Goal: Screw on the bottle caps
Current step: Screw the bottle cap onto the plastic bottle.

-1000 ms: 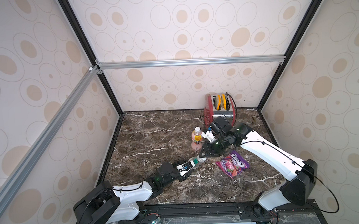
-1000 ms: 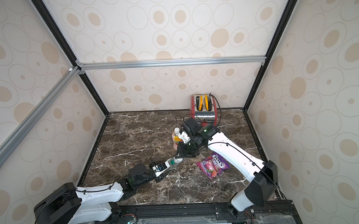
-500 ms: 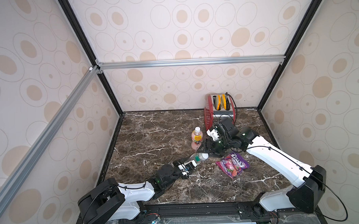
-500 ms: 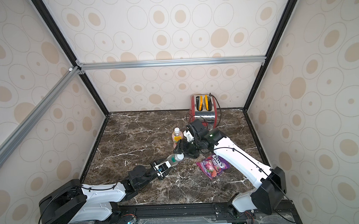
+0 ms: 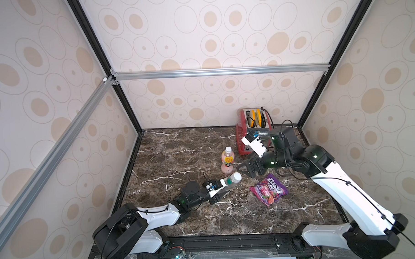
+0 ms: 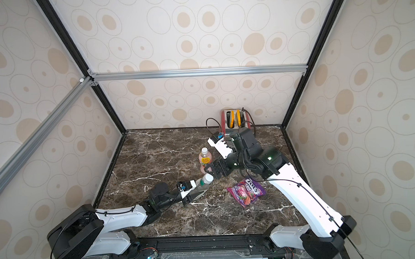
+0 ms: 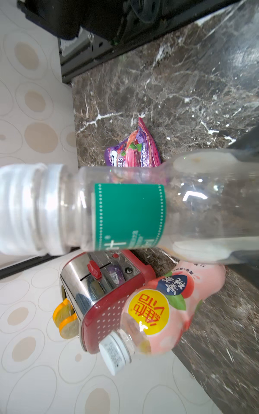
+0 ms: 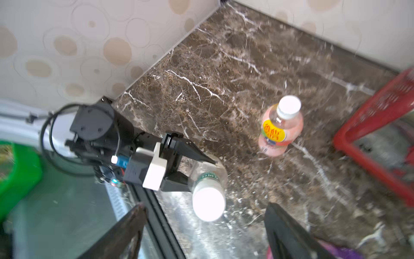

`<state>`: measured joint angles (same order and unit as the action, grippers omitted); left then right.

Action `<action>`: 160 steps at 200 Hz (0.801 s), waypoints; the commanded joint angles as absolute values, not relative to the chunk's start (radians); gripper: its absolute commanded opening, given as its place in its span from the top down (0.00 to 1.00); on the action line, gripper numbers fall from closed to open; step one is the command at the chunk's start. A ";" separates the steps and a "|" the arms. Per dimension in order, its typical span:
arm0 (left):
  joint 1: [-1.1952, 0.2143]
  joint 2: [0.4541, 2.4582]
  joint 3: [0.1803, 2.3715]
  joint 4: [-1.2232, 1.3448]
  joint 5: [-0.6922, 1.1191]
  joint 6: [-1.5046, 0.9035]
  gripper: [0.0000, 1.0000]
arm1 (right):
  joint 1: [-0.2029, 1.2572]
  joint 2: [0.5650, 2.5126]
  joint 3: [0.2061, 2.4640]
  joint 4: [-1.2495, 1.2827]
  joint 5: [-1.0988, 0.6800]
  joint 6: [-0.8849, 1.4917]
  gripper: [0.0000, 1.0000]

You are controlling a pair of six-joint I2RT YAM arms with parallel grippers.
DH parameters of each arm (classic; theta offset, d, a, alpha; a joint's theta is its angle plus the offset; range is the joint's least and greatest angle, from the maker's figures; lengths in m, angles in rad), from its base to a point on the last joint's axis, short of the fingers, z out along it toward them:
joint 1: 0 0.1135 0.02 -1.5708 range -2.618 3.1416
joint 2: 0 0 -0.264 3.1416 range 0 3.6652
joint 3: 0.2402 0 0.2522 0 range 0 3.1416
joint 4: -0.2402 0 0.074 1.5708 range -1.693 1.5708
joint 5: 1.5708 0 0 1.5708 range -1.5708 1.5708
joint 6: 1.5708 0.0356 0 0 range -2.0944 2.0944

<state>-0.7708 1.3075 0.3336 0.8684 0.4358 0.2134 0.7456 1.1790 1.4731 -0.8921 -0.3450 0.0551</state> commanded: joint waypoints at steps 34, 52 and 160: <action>-0.694 1.277 0.406 0.756 0.685 0.169 0.52 | 0.744 1.159 1.482 -1.085 -0.322 -0.674 0.00; -0.671 1.270 0.412 0.741 0.713 0.176 0.52 | 0.744 1.218 1.541 -1.209 -0.383 -0.874 0.03; -0.660 1.260 0.447 0.653 0.748 0.235 0.52 | 0.805 1.390 1.583 -1.182 -0.359 -1.204 0.33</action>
<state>-0.6674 1.2758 0.4000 0.6640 0.7246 0.2115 0.7841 1.3769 1.5726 -1.1599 -0.3775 -1.1336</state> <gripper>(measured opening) 0.481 0.671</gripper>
